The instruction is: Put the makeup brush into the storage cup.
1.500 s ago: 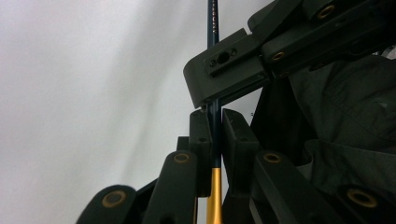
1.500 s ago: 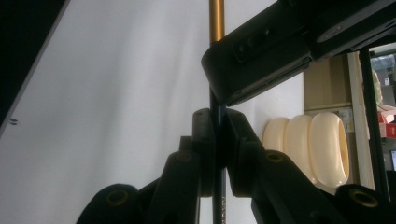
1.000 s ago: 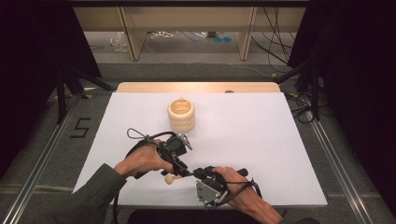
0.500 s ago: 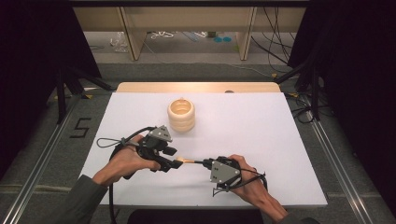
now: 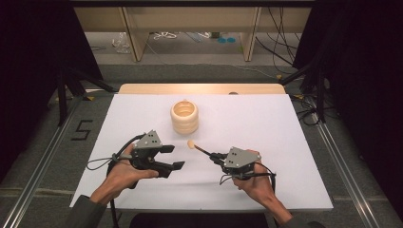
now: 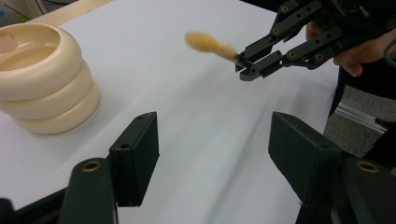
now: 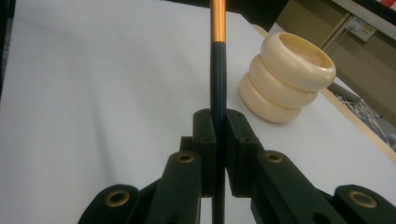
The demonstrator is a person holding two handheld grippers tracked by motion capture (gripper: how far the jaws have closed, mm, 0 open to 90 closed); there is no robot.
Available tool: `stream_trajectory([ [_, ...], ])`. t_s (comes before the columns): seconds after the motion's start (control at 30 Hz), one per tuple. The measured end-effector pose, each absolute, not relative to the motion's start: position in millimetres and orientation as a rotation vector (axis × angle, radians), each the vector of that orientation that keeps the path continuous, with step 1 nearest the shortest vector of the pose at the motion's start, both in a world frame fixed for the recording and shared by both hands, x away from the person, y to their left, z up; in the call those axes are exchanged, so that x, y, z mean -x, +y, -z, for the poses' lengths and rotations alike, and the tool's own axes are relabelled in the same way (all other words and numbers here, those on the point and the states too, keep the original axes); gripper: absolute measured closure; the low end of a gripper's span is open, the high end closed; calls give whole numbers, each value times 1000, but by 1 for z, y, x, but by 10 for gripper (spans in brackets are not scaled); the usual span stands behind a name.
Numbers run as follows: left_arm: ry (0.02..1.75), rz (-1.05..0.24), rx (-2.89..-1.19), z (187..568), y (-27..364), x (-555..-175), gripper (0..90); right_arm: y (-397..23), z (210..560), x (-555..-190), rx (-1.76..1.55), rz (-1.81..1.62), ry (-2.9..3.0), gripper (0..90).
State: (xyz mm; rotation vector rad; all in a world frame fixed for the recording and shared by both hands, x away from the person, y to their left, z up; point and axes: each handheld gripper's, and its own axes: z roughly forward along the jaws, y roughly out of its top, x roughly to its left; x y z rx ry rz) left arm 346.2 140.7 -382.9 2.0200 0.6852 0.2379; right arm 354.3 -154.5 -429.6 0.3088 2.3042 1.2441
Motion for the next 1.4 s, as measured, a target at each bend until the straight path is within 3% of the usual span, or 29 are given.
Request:
stream_trajectory([
  [0.4, 743, -274, -1880, 399, 145, -343, 257, -163, 432, -360, -468, -1449, 2290, 842],
  [1.4, 748, -289, -1685, 413, 132, -340, 239, -154, 435, -360, -546, -1631, 2266, 842],
])
